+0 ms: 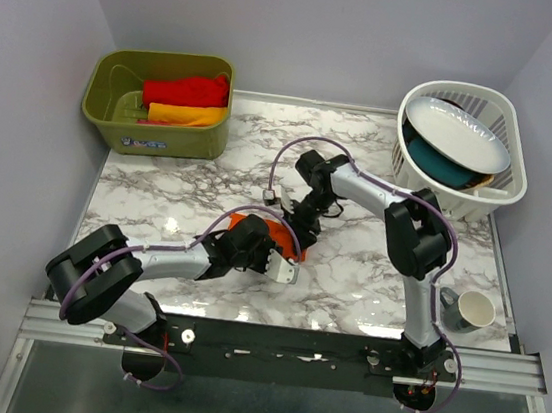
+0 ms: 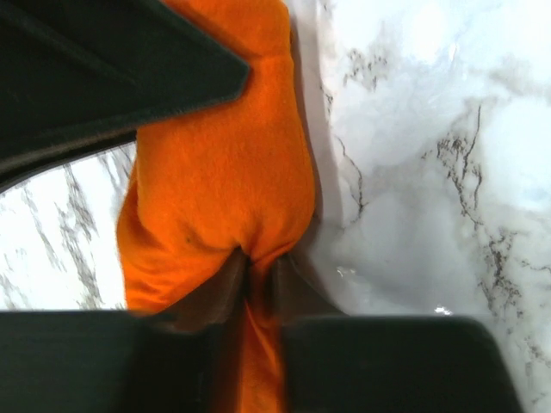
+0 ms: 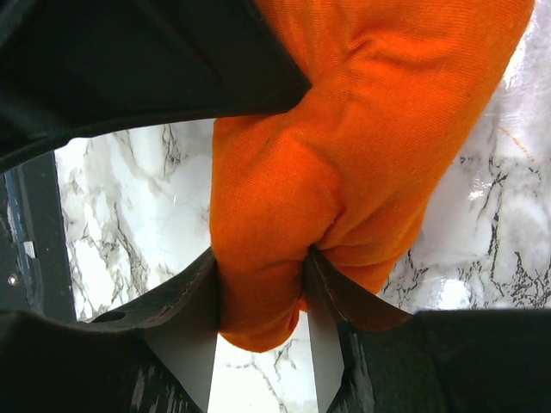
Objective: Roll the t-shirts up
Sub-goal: Pick up the T-shirt from the center of the board, then place the T-shirt in the bin.
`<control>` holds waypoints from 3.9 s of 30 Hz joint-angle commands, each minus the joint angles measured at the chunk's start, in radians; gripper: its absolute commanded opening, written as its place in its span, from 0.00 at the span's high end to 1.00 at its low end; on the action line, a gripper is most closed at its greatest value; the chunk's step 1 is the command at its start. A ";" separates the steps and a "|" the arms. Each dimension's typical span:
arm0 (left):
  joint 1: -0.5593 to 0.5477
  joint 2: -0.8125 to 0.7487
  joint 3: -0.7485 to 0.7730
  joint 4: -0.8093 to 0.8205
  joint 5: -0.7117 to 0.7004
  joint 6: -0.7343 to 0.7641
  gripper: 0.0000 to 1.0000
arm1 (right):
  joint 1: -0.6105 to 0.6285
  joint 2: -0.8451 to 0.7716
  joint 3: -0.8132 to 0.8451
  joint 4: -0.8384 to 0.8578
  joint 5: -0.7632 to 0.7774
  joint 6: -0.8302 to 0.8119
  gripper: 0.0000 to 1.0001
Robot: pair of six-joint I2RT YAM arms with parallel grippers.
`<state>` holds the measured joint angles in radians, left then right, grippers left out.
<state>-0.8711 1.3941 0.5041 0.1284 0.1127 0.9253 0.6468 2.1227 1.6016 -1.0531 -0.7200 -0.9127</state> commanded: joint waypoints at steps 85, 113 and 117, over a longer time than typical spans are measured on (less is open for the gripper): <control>1.023 1.003 1.654 -0.351 -0.739 -0.402 1.00 | -0.397 -0.195 0.204 -0.193 0.327 0.339 0.00; 1.055 1.178 1.818 -0.693 -0.555 -0.485 0.87 | -0.397 -0.205 0.192 -0.243 0.353 0.305 0.00; 1.054 1.100 1.821 -0.714 -0.486 -0.503 0.66 | -0.395 -0.188 0.218 -0.239 0.340 0.310 0.00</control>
<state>0.1722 2.5641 2.3161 -0.4667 -0.4953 0.4690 0.2485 1.9137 1.7676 -1.2705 -0.3717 -0.5957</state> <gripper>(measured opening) 0.248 0.998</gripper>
